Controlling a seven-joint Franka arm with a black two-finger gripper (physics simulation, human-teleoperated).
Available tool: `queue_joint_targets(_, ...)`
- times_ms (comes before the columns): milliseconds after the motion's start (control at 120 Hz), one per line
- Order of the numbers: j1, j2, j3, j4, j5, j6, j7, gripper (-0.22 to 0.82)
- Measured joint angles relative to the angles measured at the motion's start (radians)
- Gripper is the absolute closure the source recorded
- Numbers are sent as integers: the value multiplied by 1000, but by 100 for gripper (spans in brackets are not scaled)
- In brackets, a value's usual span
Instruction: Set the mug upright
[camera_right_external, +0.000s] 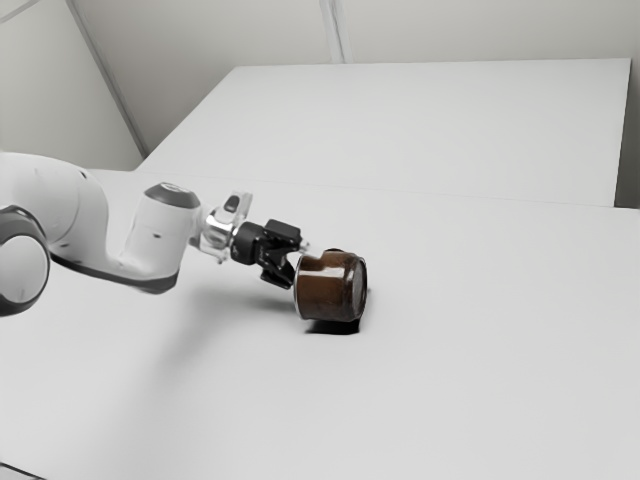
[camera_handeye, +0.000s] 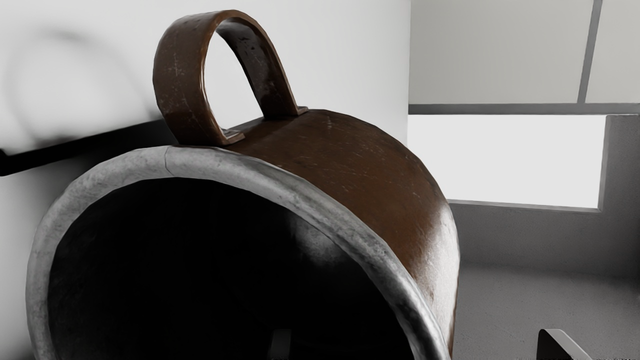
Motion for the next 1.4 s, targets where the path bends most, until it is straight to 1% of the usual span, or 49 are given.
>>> queue_joint_targets(208, 0, 7, -14, 2, -29, -27, 8, 37)
queue_joint_targets(400, 0, 6, -27, 3, -38, -44, 16, 55)
queue_joint_targets(583, -1, 2, -35, 8, -42, -50, 21, 69)
queue_joint_targets(833, -11, -13, -37, 16, -36, -48, 23, 75)
queue_joint_targets(967, -35, -73, -36, 14, 23, -17, 19, 76)
queue_joint_targets(1067, -63, -130, -37, 13, 164, 52, 17, 77)
queue_joint_targets(1167, -90, -171, -38, 1, 372, 144, 16, 78)
queue_joint_targets(1283, -126, -217, -45, -35, 610, 265, 23, 78)
queue_joint_targets(1400, -141, -265, -62, -79, 782, 362, 27, 78)
